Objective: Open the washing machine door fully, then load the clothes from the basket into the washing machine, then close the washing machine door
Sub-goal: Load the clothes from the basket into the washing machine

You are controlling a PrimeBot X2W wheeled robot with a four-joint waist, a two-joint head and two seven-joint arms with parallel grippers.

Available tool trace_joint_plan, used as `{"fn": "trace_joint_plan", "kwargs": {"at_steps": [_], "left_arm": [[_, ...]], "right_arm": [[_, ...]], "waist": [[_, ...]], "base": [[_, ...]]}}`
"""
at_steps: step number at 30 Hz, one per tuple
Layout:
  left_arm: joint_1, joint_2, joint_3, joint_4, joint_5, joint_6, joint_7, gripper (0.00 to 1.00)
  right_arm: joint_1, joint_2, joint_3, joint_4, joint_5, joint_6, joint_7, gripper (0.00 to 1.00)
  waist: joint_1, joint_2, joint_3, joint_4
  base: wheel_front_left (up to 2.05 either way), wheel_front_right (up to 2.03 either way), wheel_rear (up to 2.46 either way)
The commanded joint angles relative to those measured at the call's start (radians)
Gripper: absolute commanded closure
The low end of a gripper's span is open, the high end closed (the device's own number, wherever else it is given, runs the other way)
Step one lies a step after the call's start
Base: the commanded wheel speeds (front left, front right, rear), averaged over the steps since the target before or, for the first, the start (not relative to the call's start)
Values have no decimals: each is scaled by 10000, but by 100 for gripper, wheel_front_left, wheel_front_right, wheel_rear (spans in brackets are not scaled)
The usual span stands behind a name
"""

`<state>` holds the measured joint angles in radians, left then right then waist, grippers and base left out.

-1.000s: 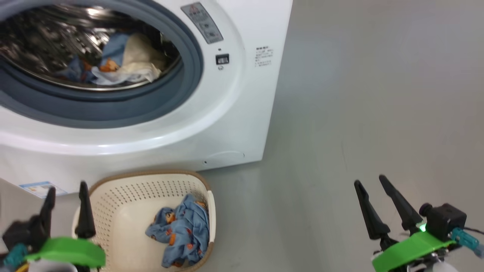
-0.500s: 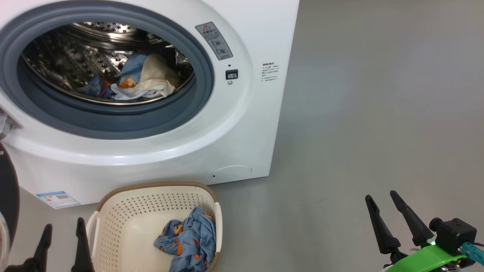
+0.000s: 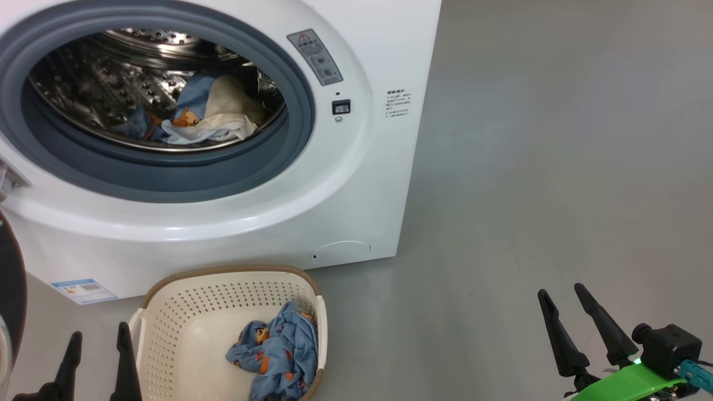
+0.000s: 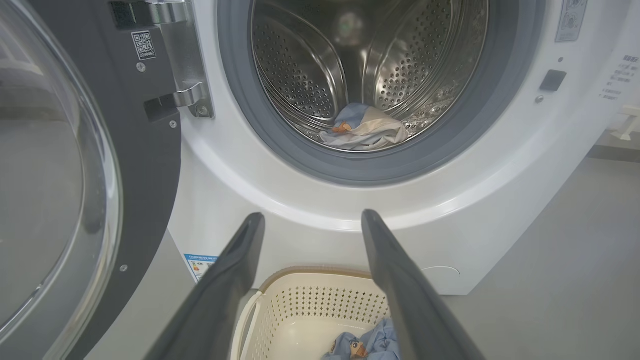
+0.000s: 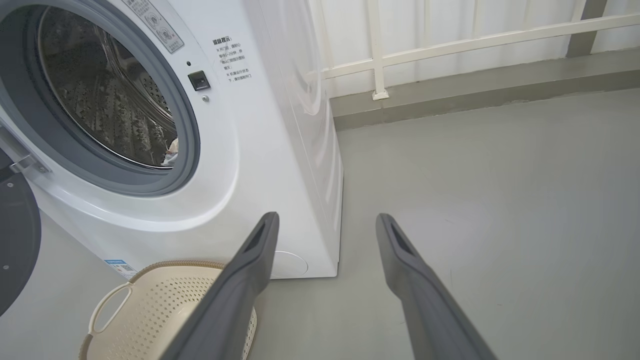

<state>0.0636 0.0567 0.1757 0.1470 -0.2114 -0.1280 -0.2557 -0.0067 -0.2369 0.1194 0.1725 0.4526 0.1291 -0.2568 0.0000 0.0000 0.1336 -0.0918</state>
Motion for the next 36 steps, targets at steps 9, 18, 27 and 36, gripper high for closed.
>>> {"fn": "trace_joint_plan", "kwargs": {"at_steps": [9,18,27,36], "left_arm": [[-352,62,233,-66,59,-27,-61,0],[-709,63,44,235,66,-27,-61,0],[-1379,208,-433,1285,-131,-27,-61,0],[-2406,518,-1285,3042,-515,-27,-61,0]], "right_arm": [[-239,-26,197,-294,146,16,-49,0],[-528,92,200,-363,120,16,-49,0],[-954,243,220,-459,83,16,-49,0],[-1382,407,240,-593,34,16,-49,0]], "waist": [[0,0,280,-17],[0,0,767,-28],[0,0,1462,-191],[0,0,2273,-416]], "base": [[0,0,0],[0,0,0],[0,0,0],[0,0,0]]}}
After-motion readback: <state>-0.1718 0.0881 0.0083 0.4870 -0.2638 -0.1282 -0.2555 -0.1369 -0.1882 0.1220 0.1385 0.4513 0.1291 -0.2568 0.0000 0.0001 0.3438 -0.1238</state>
